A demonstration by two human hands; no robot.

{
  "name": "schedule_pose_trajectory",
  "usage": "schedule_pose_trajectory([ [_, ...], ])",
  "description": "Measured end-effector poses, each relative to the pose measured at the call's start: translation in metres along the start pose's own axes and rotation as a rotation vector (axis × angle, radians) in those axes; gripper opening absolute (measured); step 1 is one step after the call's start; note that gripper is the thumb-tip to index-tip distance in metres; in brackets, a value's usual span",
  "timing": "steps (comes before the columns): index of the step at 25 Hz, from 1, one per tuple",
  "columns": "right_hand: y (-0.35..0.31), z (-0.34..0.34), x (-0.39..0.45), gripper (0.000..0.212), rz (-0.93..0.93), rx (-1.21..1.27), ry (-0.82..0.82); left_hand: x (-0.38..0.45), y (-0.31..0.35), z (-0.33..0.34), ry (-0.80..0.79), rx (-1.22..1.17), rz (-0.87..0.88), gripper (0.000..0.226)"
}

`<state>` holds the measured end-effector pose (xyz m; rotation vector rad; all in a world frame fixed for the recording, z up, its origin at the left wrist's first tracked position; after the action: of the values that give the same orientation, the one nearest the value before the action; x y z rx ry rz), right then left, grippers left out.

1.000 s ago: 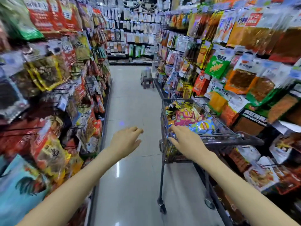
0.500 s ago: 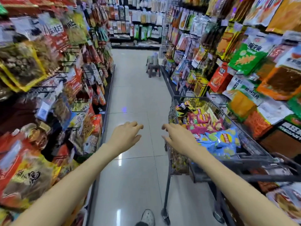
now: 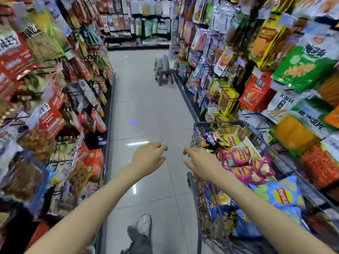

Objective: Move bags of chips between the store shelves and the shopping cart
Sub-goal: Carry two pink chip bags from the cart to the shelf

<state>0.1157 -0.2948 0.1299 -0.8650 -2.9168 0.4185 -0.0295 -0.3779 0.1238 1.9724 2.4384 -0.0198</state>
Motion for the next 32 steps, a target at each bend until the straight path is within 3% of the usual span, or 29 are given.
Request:
schedule_pose_trajectory([
  [6,0.074,0.004,0.086,0.029,0.247,-0.006,-0.005,0.147,-0.01,0.016,-0.045,0.016,0.252,0.038],
  [11,0.132,0.007,0.093,0.039,0.481,0.066,0.038,0.227,0.018,0.028,-0.098,0.049,0.462,0.038],
  [14,0.176,0.015,0.066,0.031,0.643,0.116,0.035,0.259,0.062,0.043,-0.13,0.05,0.63,0.037],
  [22,0.278,0.06,-0.06,0.045,1.118,0.237,-0.016,0.311,0.233,0.11,-0.322,0.041,0.973,0.043],
  [27,0.317,0.092,-0.091,0.063,1.281,0.306,-0.035,0.344,0.296,0.146,-0.41,0.05,1.028,0.044],
  [32,0.315,0.133,-0.092,0.045,1.418,0.4,-0.204,0.377,0.303,0.188,-0.49,0.1,0.983,0.057],
])
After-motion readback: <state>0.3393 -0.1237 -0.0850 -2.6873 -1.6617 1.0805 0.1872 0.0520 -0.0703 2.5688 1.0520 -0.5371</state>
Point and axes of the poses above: each hand's wrist, its own x-axis towards the middle knuckle, its own z-axis out of the palm, y = z × x, the point moved 7 cm from there along x, towards the middle knuckle, and after that the axes turned 5 degrees about x, right-handed, at the moved point
